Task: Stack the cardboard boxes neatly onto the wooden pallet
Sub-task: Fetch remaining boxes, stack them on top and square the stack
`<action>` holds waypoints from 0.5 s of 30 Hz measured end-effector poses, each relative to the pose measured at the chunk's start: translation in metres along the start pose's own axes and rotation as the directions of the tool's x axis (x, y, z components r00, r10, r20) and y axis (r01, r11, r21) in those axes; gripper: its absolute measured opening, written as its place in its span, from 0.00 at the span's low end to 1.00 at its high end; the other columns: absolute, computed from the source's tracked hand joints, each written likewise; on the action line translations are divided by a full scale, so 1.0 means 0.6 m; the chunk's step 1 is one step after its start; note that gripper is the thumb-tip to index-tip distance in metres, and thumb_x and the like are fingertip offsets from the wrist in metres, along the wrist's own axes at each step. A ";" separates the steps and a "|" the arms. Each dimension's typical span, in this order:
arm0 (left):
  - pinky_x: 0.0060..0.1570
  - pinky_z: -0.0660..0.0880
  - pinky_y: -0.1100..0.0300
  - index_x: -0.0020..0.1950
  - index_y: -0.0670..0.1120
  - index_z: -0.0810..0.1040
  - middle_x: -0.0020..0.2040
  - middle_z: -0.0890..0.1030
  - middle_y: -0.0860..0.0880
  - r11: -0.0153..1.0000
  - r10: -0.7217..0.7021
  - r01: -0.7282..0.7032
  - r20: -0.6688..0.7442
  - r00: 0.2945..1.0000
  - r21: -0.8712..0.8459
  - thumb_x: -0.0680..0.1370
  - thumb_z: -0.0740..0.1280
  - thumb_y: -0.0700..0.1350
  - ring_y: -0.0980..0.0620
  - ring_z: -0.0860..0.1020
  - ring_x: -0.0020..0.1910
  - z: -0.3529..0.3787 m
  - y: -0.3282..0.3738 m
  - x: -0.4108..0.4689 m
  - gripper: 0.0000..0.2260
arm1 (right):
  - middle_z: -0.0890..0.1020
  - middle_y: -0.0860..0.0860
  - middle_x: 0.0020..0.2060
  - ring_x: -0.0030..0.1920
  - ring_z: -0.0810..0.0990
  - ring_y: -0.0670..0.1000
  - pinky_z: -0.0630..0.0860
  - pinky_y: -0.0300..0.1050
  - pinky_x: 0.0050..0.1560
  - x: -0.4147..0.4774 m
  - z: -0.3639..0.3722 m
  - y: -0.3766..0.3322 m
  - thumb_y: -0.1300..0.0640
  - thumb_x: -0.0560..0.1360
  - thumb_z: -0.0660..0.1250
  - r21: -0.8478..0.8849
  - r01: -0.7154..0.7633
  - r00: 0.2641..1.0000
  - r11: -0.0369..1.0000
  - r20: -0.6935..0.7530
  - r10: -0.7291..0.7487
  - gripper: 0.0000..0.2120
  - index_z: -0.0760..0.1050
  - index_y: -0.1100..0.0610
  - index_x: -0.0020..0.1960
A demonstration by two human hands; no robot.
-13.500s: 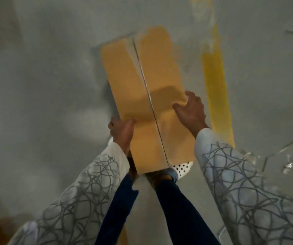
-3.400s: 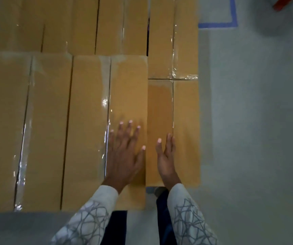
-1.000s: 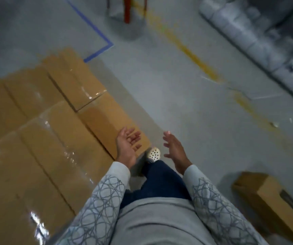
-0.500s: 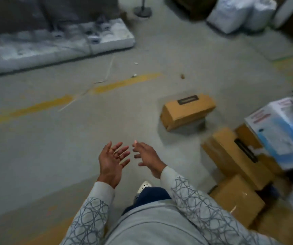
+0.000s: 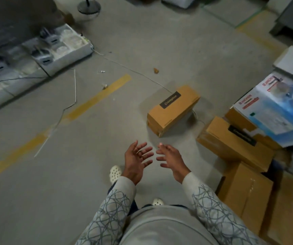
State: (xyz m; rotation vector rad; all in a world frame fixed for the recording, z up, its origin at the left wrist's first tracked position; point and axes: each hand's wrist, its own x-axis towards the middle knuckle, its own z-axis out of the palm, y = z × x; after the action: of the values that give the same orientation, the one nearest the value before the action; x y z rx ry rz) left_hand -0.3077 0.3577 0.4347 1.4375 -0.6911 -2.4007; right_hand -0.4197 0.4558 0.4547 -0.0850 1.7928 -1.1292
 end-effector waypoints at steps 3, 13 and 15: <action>0.53 0.75 0.48 0.67 0.42 0.79 0.61 0.83 0.39 0.997 -0.008 0.004 0.048 0.999 0.077 0.82 0.61 0.58 0.42 0.82 0.53 -0.003 0.091 0.086 0.24 | 0.83 0.50 0.57 0.54 0.83 0.52 0.79 0.52 0.55 0.074 0.040 -0.059 0.44 0.84 0.62 0.027 -0.004 1.000 1.000 -0.025 0.005 0.14 0.76 0.51 0.64; 0.53 0.76 0.50 0.68 0.45 0.78 0.60 0.84 0.43 0.937 -0.019 -0.051 0.195 0.981 0.347 0.84 0.59 0.55 0.45 0.82 0.56 0.094 0.452 0.309 0.19 | 0.85 0.49 0.55 0.52 0.84 0.52 0.80 0.50 0.55 0.226 0.120 -0.294 0.46 0.84 0.63 0.186 0.037 0.981 0.982 -0.195 0.000 0.11 0.78 0.50 0.61; 0.55 0.75 0.49 0.68 0.45 0.77 0.60 0.84 0.44 0.925 -0.087 0.001 0.209 0.974 0.381 0.84 0.60 0.54 0.44 0.81 0.57 0.120 0.464 0.344 0.19 | 0.86 0.50 0.55 0.50 0.84 0.51 0.79 0.47 0.50 0.249 0.111 -0.303 0.46 0.84 0.64 0.244 0.014 0.970 0.970 -0.241 0.047 0.12 0.79 0.51 0.62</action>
State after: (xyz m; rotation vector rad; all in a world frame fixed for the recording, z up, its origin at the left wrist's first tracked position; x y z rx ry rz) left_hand -0.4756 0.0465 0.4526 1.3324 -1.2495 -2.5913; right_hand -0.5205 0.2340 0.4764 0.2250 1.8476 -1.3882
